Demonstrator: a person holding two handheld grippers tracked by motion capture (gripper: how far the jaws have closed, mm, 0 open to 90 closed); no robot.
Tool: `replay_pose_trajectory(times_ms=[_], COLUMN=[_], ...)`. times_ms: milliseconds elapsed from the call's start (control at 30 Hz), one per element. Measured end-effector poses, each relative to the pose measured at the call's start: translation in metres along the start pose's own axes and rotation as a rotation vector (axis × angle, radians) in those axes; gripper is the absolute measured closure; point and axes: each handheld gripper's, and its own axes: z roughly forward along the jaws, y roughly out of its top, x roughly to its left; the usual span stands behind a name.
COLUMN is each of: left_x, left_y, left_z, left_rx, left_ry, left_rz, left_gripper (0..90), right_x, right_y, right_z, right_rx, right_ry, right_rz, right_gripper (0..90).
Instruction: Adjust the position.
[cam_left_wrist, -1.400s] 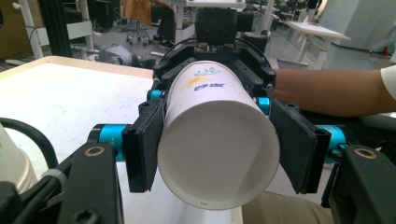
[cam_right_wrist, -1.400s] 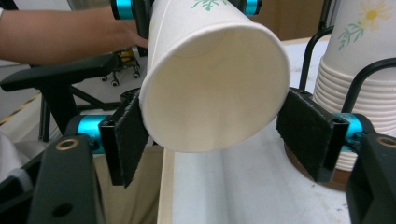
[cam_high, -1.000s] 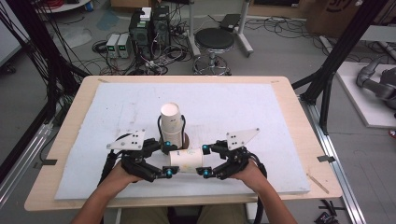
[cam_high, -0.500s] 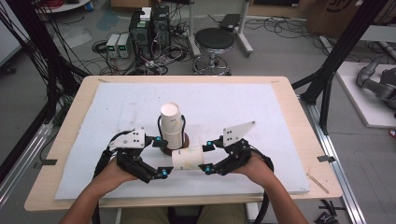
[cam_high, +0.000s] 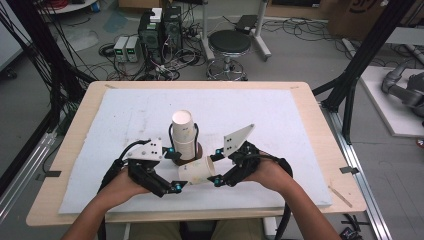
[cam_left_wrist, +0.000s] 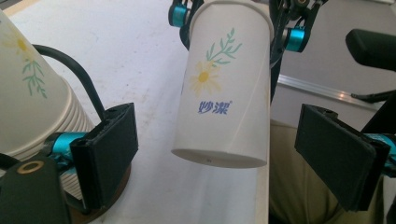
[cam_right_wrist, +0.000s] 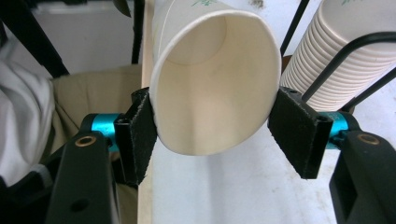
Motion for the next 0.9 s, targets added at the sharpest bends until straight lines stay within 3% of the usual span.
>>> replay_pose_trajectory(times_ms=[33,367,900], left_x=[0.0,0.0,0.0], left_y=[0.0,0.002,0.005], left_z=[0.001,0.008,0.017], left_rx=[0.009,0.08,0.137], left_ry=[0.002,-0.004,-0.013], left_rz=[0.002,0.037,0.05], left_gripper=[13.6,15.2,16.7], right_x=[0.0,0.001,0.004], right_y=[0.005,0.03,0.051], right_z=[0.001,0.004,0.01], right_rx=[0.034,0.18,0.324], right_ry=[-0.004,-0.018,-0.027], right_rz=[-0.015,-0.08,-0.132], right_gripper=[35.2,35.2,35.0])
